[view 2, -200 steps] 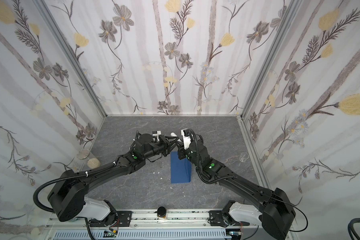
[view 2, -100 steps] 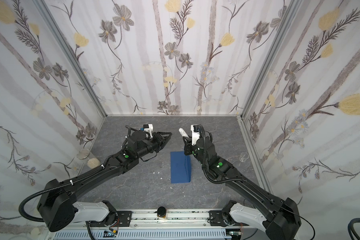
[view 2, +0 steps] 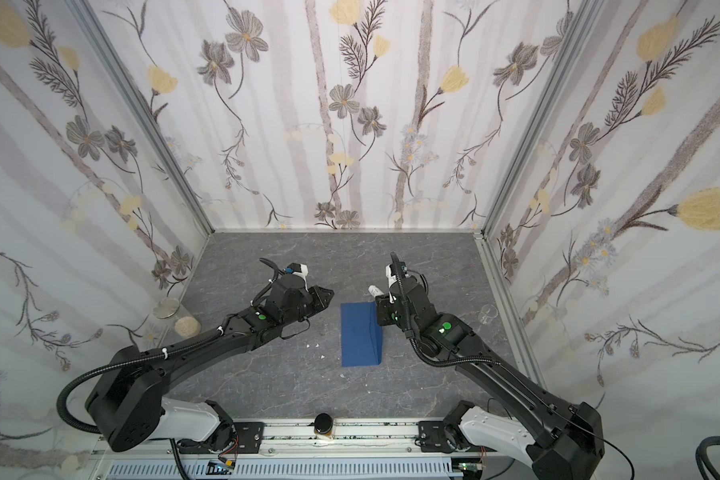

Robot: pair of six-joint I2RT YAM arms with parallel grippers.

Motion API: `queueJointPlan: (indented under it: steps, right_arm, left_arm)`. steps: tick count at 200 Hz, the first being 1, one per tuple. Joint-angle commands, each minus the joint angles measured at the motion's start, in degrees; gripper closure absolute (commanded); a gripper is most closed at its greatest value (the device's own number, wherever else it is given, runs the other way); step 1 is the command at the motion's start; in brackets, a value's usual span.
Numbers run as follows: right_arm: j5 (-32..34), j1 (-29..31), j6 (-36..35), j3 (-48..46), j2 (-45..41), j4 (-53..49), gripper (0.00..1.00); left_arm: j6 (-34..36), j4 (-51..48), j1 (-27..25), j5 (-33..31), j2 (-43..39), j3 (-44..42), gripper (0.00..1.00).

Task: Place the letter into the envelope and seal it

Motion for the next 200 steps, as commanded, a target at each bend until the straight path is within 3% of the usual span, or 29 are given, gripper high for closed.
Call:
queueJointPlan:
  steps: [1, 104, 200]
  right_arm:
    - [-2.8, 1.5, 4.1, -1.2, 0.8, -2.2, 1.00]
    - [-3.0, 7.4, 10.9, -3.3, 9.2, -4.5, 1.00]
    - [-1.4, 7.5, 12.1, -1.1, 17.5, -4.8, 1.00]
  left_arm:
    - [4.2, 1.1, -0.1, 0.0, 3.4, 1.1, 0.79]
    - [5.6, 17.8, -0.2, 9.6, 24.9, 7.4, 0.81]
    - [3.2, 21.0, -0.3, 9.6, 28.2, 3.4, 0.83]
